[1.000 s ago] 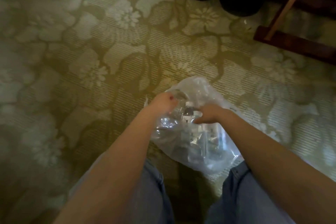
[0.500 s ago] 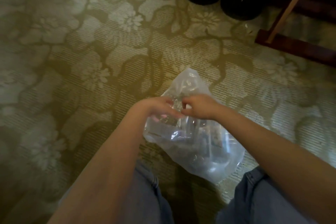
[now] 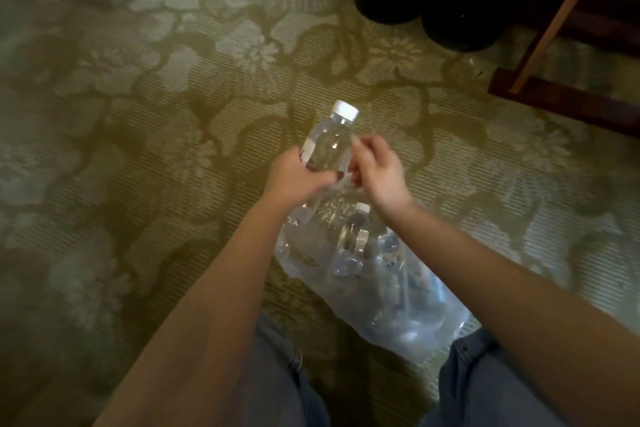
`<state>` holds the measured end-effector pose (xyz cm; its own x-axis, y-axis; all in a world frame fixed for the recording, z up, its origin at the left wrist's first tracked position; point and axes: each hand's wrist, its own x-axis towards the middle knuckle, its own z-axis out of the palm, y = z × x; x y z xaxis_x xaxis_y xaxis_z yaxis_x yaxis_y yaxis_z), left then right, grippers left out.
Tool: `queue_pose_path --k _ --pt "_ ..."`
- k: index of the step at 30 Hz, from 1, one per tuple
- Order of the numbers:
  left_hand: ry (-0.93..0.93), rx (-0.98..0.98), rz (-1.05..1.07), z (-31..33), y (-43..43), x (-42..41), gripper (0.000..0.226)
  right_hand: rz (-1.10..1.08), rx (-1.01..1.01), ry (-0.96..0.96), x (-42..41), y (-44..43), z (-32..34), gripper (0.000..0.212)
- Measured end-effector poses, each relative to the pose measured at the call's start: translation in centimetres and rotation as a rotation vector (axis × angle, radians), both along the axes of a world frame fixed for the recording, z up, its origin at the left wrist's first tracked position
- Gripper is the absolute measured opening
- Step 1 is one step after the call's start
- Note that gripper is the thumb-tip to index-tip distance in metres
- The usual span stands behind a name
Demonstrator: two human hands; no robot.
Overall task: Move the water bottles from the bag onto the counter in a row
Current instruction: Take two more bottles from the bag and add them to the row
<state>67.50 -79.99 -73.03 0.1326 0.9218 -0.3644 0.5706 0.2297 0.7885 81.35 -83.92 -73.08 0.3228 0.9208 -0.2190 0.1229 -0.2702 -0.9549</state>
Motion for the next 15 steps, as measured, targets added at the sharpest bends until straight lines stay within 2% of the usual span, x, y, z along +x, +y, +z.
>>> queue_pose_path --k 1,3,4,5,6,9,12,13,15 --pt "-0.024 -0.022 0.055 -0.1 0.2 -0.5 0.030 0.144 -0.060 -0.189 0.0 -0.2 -1.4 0.022" --pt "-0.074 -0.081 0.111 -0.2 0.5 -1.6 0.032 0.479 -0.320 -0.639 0.3 -1.0 -4.7 0.023" --pt "-0.090 -0.110 0.121 -0.1 0.5 -2.1 0.038 0.582 -0.452 -0.774 0.3 -1.4 -6.4 0.025" --pt "-0.100 -0.129 0.129 -0.1 0.5 -2.4 0.043 0.595 -0.555 -0.820 0.4 -1.7 -7.9 0.032" --pt "-0.113 -0.136 0.135 -0.1 0.3 -2.6 0.044 0.539 -0.629 -0.773 0.5 -1.9 -9.2 0.044" --pt "-0.131 -0.139 0.144 -0.3 0.1 -2.9 0.042 0.242 -0.702 -0.426 0.4 -1.2 -12.3 0.072" --pt "-0.141 -0.139 0.153 -0.5 0.0 -2.8 0.048 0.122 -0.836 -0.215 -1.0 -0.6 -15.1 0.113" --pt "-0.142 -0.143 0.172 -0.5 0.0 -2.7 0.051 0.083 -0.863 -0.182 -1.3 -0.6 -15.8 0.121" --pt "-0.153 -0.145 0.204 -0.5 -0.2 -2.7 0.053 0.078 -0.921 -0.188 -1.3 -0.5 -16.6 0.118"
